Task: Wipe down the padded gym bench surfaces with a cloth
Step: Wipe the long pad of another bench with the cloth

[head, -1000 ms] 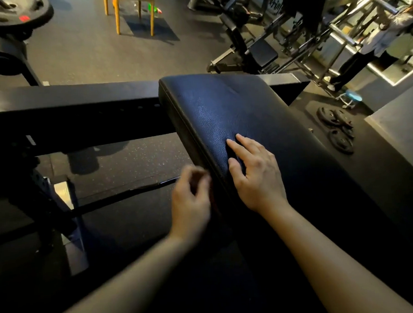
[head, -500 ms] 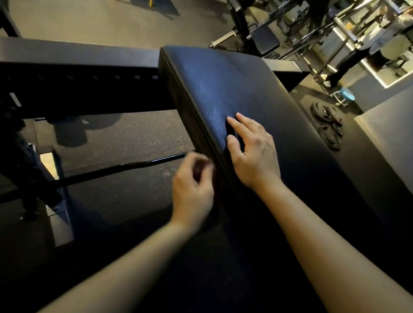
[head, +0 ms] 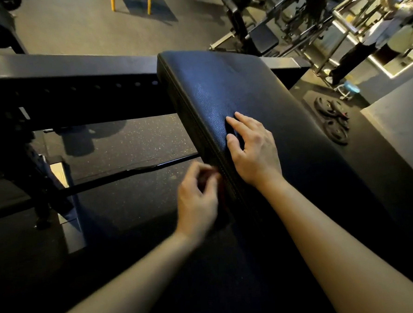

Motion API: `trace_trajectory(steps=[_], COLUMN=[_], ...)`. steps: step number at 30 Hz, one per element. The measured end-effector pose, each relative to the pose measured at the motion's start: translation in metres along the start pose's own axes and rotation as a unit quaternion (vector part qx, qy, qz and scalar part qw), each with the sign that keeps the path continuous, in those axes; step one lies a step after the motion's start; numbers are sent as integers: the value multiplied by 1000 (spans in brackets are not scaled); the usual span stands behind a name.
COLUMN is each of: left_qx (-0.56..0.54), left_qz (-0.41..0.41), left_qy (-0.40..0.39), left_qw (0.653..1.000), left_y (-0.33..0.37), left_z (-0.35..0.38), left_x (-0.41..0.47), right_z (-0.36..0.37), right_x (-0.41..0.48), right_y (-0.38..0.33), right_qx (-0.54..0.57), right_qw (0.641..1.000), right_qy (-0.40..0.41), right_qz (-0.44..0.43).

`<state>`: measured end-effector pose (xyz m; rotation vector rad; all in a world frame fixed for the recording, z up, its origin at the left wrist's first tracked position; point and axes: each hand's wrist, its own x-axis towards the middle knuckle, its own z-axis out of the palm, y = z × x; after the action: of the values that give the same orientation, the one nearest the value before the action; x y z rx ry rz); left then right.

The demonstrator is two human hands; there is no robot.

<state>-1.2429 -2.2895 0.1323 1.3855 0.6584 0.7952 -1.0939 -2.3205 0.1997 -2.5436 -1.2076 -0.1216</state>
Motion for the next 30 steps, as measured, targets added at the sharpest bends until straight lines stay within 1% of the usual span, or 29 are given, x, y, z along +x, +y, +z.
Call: trace_trajectory(steps=[3, 4, 5, 6, 7, 8, 9, 11, 14, 15, 16, 18, 20, 23, 25, 27, 29, 30], left_qx=[-37, -35, -17, -4, 1, -7, -18, -29, -51, -56, -45, -17, -19, 24, 17, -20, -41, -47], left_qz=[-9, -6, 9, 8, -10, -25, -24, -28, -57, -67, -73, -72, -75, -65, -86, -115, -113, -100], left_qy=[-110, -117, -87, -39, 4, 27, 34, 5, -84, -86, -63, 17, 67, 108, 123, 146, 156, 139], left_qw=[993, 993, 996, 999, 1000, 999, 999, 999, 993, 992, 994, 997, 995, 992, 988, 982, 980, 984], left_y=[9, 8, 4, 0, -1, -1, -1, 0, 5, 4, 0, -8, -12, -10, -3, 2, 1, -3], left_z=[-1, -2, -1, 0, 0, -1, -1, 2, 0, -1, -1, 0, -2, -19, -33, -36, -27, -22], left_x=[-48, -42, -28, -9, 9, 22, 25, 4, -38, -34, -18, 26, 79, 160, 204, 217, 190, 165], right_z=[0, 0, 0, -1, -1, -1, -1, -1, -1, 0, 0, 0, 0, 0, 1, 1, 0, 1], right_x=[0, 0, 0, 0, 0, 0, 0, -1, 0, -1, -1, 0, -2, -1, 0, 0, -1, -1], right_y=[1, 1, 1, 1, 1, 1, 0, 0, 2, 2, 2, 2, 2, 2, 1, 2, 2, 2], right_qx=[-8, -9, -8, -6, -5, -5, -6, -6, -11, -10, -10, -10, -12, -5, -4, -5, -3, -2], right_qw=[1000, 1000, 1000, 1000, 1000, 1000, 1000, 1000, 1000, 1000, 1000, 1000, 1000, 1000, 1000, 1000, 1000, 1000], right_qy=[-6, -6, -4, -3, -3, -4, -5, -8, -13, -13, -10, -9, -10, -9, -6, -6, -5, -5], right_qz=[2, 1, 1, 0, 0, 1, 1, -1, -2, -2, -2, -5, -7, -6, -4, -3, -5, -5])
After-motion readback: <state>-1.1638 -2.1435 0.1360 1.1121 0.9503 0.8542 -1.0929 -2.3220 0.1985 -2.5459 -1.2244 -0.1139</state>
